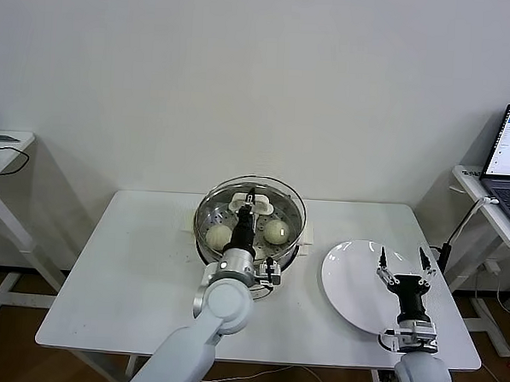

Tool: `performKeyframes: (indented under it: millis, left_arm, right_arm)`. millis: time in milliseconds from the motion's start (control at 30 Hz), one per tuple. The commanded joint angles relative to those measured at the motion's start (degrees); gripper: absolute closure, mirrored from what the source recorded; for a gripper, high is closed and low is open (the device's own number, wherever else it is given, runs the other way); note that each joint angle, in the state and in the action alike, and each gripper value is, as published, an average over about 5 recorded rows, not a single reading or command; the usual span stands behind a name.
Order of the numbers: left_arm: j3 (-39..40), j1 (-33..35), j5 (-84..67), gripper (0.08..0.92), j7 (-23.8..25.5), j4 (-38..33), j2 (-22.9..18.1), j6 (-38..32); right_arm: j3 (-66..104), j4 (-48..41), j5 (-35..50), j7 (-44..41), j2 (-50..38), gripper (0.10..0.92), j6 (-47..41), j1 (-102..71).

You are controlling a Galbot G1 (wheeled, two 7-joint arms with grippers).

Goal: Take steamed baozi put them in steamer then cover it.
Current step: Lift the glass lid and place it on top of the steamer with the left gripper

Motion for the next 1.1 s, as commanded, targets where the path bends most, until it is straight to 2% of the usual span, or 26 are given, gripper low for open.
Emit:
performKeyframes:
  millis: [33,1100]
  left_arm:
    - [-0.1,-0.3,1.0,0.813,-0.1,3.1,-1.5,0.4]
    - [-1.0,-0.1,2.2,0.813,0.1,5.3,-2.6,-0.2]
  right_arm:
    - [-0.1,0.0,-0.2,0.1,0.0,0.203,-0.1,0.1]
    - [-0.2,-0.7,-0.3,0.1,0.1,0.203,0.0,0.8]
